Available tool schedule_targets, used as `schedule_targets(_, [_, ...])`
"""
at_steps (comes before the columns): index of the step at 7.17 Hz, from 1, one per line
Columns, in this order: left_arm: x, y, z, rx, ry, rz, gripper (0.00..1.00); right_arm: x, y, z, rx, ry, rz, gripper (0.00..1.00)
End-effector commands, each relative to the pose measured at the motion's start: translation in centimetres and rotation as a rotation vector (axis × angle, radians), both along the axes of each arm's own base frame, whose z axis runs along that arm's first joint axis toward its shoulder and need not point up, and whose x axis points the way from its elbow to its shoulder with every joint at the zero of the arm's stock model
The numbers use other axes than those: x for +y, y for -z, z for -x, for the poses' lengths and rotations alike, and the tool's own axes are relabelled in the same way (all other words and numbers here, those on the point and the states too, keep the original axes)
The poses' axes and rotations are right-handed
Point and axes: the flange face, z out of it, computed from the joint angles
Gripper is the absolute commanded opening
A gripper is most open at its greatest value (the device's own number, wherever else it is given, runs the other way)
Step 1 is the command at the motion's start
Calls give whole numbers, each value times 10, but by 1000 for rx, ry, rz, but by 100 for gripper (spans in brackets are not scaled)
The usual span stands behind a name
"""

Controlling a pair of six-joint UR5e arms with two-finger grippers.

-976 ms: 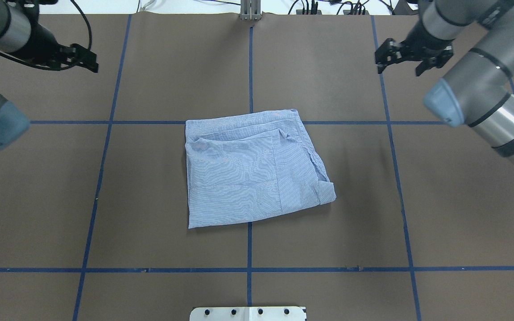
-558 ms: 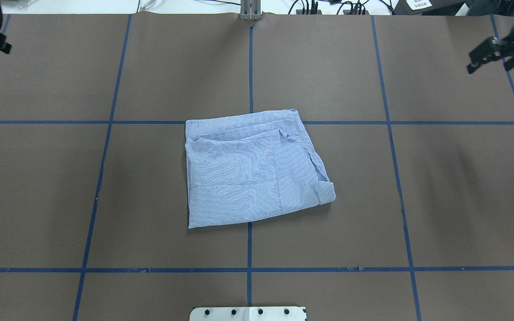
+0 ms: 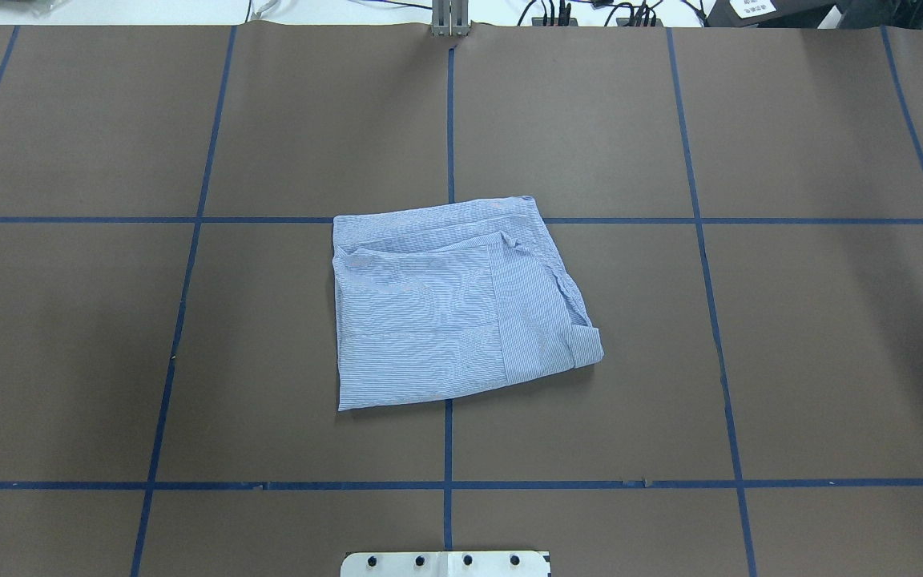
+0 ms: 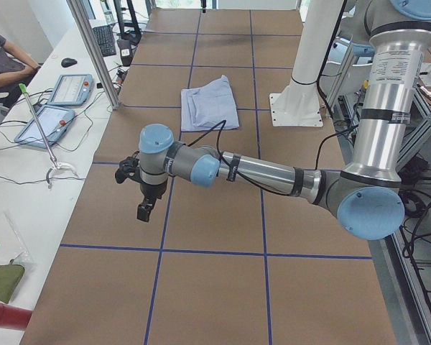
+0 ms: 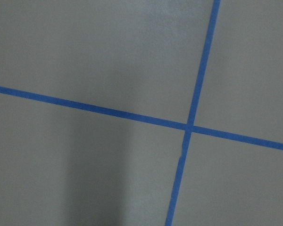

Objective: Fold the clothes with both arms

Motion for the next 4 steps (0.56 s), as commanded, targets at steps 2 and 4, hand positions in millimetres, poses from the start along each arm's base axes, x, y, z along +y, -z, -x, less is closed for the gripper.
schedule_targets(2, [21,-21,11,52,18,28,99,27,-23,-24,5,-30,21,100])
schedule_targets(4, [47,-41,15,54,21,-21,99,50,-42,-28,0,-34,55,100])
